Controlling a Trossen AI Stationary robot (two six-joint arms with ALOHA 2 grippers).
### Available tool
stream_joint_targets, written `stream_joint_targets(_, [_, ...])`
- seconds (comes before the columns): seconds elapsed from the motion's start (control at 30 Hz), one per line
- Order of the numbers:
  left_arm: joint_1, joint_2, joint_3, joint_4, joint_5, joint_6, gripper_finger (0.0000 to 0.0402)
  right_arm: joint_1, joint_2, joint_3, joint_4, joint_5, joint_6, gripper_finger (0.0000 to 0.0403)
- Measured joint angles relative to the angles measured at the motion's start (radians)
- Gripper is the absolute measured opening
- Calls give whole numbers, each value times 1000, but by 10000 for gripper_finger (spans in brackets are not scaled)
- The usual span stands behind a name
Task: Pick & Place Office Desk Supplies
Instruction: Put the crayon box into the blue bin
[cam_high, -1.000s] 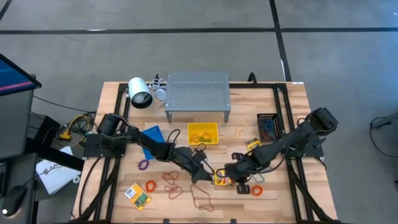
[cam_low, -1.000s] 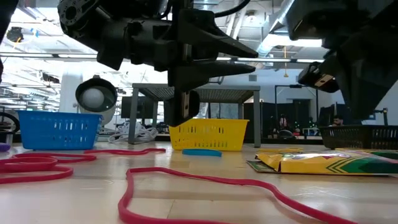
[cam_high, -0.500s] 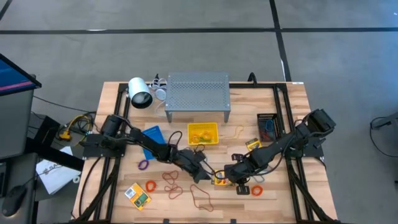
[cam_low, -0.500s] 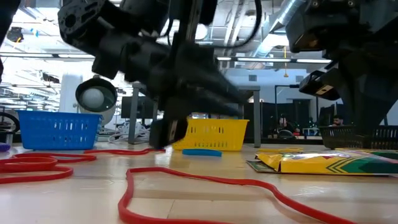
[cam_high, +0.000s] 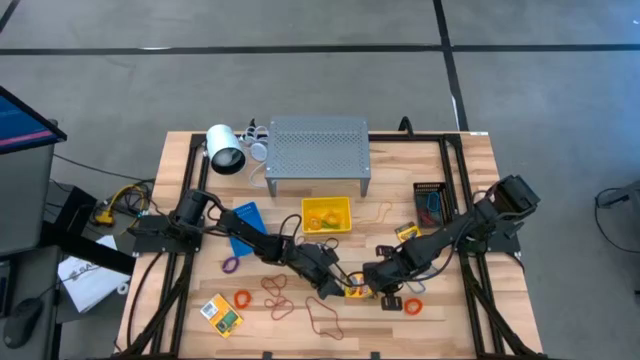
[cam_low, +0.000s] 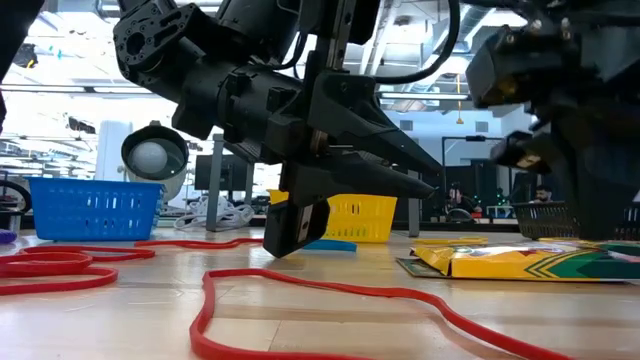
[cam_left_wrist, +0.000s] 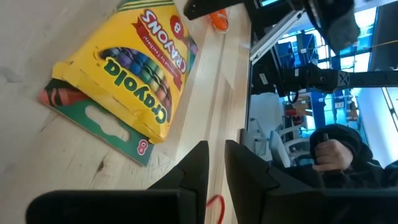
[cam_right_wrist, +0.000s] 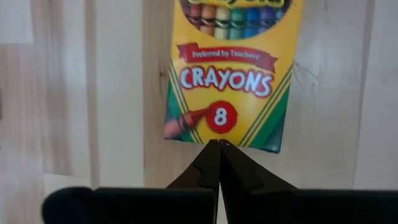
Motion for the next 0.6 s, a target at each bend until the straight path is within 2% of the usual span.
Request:
stream_joint_targets(0.3, [18,0,0,-53,-1,6,49,-23,-1,-93,166,-64,35,0])
stream_joint_targets(0.6, [20,-30,-3,-243,-11,75,49,-61,56,-103,286,-139,13,0])
